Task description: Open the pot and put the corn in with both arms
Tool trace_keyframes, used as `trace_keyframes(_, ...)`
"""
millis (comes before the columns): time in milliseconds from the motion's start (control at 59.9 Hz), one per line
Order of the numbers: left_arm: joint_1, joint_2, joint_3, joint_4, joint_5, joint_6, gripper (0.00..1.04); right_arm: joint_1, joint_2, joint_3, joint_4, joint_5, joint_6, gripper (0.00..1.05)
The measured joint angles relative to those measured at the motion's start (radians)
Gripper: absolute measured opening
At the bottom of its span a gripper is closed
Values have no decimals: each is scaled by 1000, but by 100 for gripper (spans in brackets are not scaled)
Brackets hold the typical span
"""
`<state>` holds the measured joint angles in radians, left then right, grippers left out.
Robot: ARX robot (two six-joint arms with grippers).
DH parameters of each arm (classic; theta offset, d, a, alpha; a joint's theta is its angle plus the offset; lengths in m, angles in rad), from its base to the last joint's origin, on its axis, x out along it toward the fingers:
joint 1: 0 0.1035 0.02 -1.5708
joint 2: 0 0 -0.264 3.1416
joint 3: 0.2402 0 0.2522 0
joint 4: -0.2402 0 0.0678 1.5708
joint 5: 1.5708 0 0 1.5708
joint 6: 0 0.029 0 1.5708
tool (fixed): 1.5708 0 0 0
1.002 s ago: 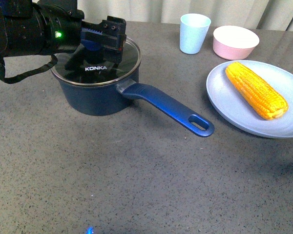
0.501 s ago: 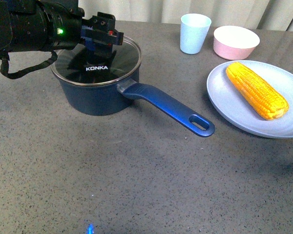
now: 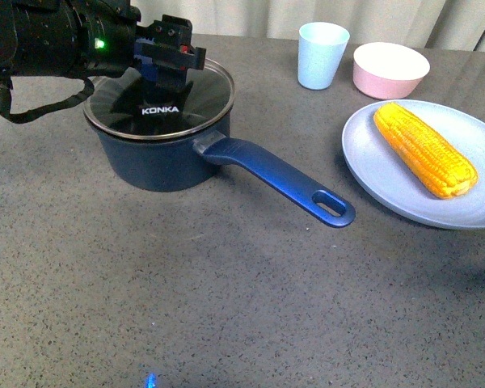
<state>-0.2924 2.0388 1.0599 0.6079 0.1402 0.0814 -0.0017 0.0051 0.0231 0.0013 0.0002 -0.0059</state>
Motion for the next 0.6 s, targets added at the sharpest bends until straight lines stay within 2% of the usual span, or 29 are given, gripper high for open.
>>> trace_keyframes(200,10,-71,0,-19,17,0,60,0,0,0,0,0,0,96)
trace_keyframes(351,49,-130,0,-19,32,0,60,0,0,0,0,0,0,96)
trace_keyframes(601,220,-152,-1,-19,46,2,60,0,0,0,0,0,0,96)
